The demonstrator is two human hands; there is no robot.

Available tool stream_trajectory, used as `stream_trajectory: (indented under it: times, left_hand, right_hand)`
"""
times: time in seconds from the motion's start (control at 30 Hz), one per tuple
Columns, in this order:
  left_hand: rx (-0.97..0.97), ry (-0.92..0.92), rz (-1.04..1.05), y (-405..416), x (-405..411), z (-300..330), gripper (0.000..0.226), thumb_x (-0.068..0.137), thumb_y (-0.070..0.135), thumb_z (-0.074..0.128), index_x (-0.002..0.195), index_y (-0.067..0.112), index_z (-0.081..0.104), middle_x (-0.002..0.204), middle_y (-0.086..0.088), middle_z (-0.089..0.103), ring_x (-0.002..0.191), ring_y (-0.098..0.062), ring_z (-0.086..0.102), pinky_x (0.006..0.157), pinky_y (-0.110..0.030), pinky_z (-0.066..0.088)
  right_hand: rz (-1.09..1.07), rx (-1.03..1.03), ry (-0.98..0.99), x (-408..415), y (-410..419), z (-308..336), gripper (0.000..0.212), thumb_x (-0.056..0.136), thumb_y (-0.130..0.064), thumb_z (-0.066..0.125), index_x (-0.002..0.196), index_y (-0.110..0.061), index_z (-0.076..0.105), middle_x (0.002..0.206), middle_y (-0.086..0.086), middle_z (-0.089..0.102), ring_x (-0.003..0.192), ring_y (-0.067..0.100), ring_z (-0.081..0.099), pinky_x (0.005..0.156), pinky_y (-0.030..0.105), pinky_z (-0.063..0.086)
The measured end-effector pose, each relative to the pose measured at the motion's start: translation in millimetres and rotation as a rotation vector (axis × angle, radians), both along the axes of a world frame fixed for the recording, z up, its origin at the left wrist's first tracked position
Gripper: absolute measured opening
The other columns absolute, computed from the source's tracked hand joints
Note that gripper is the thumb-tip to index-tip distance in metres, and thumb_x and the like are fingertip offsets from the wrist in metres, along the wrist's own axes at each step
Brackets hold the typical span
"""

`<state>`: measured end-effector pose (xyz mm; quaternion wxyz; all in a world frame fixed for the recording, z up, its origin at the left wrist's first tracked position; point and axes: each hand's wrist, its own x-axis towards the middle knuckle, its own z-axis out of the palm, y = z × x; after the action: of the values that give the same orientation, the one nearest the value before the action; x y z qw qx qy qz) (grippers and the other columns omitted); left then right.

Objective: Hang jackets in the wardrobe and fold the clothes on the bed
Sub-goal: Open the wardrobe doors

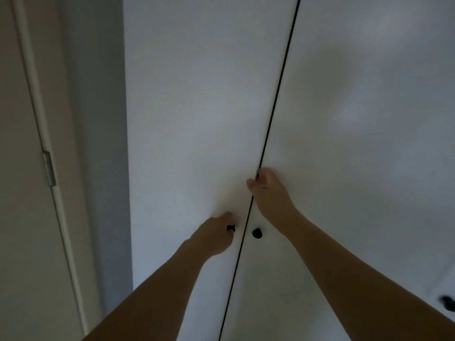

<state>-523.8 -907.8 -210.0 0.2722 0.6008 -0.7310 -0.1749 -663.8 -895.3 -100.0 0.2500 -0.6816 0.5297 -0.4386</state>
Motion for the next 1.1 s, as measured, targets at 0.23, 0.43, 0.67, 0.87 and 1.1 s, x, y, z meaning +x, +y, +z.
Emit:
stream_trajectory:
  times: [0.23, 0.43, 0.67, 0.87, 1.1]
  left_hand:
    - [-0.099, -0.029, 0.138, 92.4, 42.9, -12.9, 0.040, 0.086, 0.067, 0.054, 0.094, 0.028, 0.050, 0.078, 0.013, 0.058, 0.067, -0.003, 0.058, 0.064, -0.018, 0.048]
    - [-0.135, -0.175, 0.280, 177.8, 135.8, -11.4, 0.043, 0.083, 0.071, 0.051, 0.087, 0.028, 0.048, 0.073, 0.011, 0.057, 0.065, -0.005, 0.057, 0.067, -0.026, 0.054]
    - [-0.172, 0.028, 0.489, 240.5, 266.3, -12.7, 0.026, 0.084, 0.039, 0.059, 0.071, 0.019, 0.049, 0.066, 0.003, 0.059, 0.062, -0.016, 0.056, 0.059, -0.031, 0.046]
    - [-0.101, 0.200, 0.550, 236.8, 367.2, -10.9, 0.033, 0.080, 0.047, 0.052, 0.080, 0.015, 0.059, 0.080, -0.003, 0.068, 0.072, -0.024, 0.064, 0.070, -0.036, 0.055]
    - [-0.081, 0.225, 0.585, 212.9, 418.0, -11.9, 0.019, 0.092, 0.026, 0.060, 0.081, 0.010, 0.061, 0.080, -0.008, 0.067, 0.078, -0.031, 0.064, 0.066, -0.031, 0.048]
  right_hand:
    - [0.060, -0.173, 0.136, 45.7, 58.4, 3.6, 0.029, 0.095, -0.037, 0.057, 0.075, -0.021, 0.044, 0.068, 0.001, 0.049, 0.060, 0.014, 0.048, 0.061, 0.028, 0.046]
    - [0.194, -0.314, 0.231, 131.5, 140.0, 8.2, 0.033, 0.090, -0.042, 0.065, 0.068, -0.025, 0.047, 0.060, -0.010, 0.052, 0.055, 0.004, 0.048, 0.058, 0.021, 0.038]
    - [0.365, -0.470, 0.353, 261.3, 166.0, 29.8, 0.061, 0.095, -0.038, 0.057, 0.149, -0.031, 0.029, 0.147, -0.003, 0.044, 0.127, 0.016, 0.049, 0.103, 0.034, 0.042]
    - [0.471, -0.491, 0.439, 366.2, 151.4, 23.3, 0.060, 0.104, -0.028, 0.039, 0.156, -0.029, 0.008, 0.163, -0.005, 0.011, 0.145, 0.017, 0.027, 0.116, 0.036, 0.031]
    - [0.505, -0.483, 0.543, 403.6, 122.5, 8.5, 0.057, 0.105, -0.036, 0.031, 0.155, -0.031, 0.007, 0.163, -0.011, -0.001, 0.146, 0.014, 0.023, 0.114, 0.032, 0.026]
